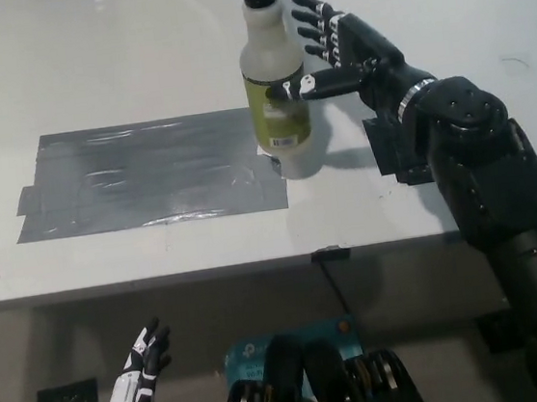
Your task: A person hands a spray bottle to the robot which it grabs with its right hand and places on the black spot infront of it on the table
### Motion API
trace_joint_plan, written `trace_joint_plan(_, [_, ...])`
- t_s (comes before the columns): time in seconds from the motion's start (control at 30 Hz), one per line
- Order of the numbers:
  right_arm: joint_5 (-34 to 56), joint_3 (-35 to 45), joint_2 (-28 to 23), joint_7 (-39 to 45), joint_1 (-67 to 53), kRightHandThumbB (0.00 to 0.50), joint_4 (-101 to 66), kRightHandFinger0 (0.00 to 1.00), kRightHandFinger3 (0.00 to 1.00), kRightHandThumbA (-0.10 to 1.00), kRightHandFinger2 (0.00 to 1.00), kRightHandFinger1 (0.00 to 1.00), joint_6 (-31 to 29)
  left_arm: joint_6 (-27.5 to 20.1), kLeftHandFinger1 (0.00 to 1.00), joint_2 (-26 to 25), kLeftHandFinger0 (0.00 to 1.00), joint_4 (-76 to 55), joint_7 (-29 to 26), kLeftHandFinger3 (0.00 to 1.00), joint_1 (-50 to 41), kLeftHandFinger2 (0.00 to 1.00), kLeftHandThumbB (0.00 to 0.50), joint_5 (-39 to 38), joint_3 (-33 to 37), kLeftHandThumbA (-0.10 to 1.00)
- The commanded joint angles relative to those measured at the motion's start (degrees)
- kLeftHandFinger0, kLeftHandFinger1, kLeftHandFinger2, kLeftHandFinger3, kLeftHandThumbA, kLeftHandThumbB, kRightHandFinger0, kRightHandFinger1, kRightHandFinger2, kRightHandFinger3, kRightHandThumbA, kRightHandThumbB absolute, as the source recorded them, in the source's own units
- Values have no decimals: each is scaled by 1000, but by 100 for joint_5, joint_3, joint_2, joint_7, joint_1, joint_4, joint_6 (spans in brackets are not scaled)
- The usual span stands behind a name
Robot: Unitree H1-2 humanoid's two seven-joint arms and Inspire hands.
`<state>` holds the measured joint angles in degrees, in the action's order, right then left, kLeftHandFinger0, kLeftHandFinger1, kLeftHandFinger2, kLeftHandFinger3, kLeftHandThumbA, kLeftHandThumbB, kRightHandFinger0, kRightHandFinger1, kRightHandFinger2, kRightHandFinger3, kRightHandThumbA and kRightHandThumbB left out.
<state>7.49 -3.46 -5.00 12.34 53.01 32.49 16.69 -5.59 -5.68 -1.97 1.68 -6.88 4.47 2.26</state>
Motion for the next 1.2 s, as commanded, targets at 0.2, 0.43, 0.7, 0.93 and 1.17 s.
trace_joint_plan(0.2, [-20, 15, 164, 160, 443, 476, 483, 1000, 1000, 1000, 1000, 1000, -343, -103, 1000, -32, 1000, -253, -20, 1000, 69, 1000, 0, 16, -57, 964])
trace_joint_plan(0.43, [40, 82, 255, 204, 665, 500, 902, 1000, 1000, 1000, 1000, 1000, -415, -98, 1000, -30, 1000, -249, -45, 1000, 112, 1000, 0, 63, -61, 959])
trace_joint_plan(0.7, [-23, 53, 367, 259, 988, 453, 1285, 1000, 1000, 1000, 1000, 1000, -717, -156, 1000, -47, 1000, -217, -48, 1000, 152, 1000, 7, 78, -69, 967])
trace_joint_plan(0.93, [-38, 56, 387, 301, 1075, 444, 1339, 1000, 1000, 1000, 1000, 1000, -819, -74, 1000, -54, 1000, -274, -33, 1000, 150, 1000, 7, 76, -78, 987])
trace_joint_plan(1.17, [-173, -22, 419, 255, 1147, 493, 1553, 1000, 1000, 1000, 1000, 1000, -865, -110, 1000, -60, 1000, -248, -32, 1000, 166, 1000, 0, 74, -95, 992])
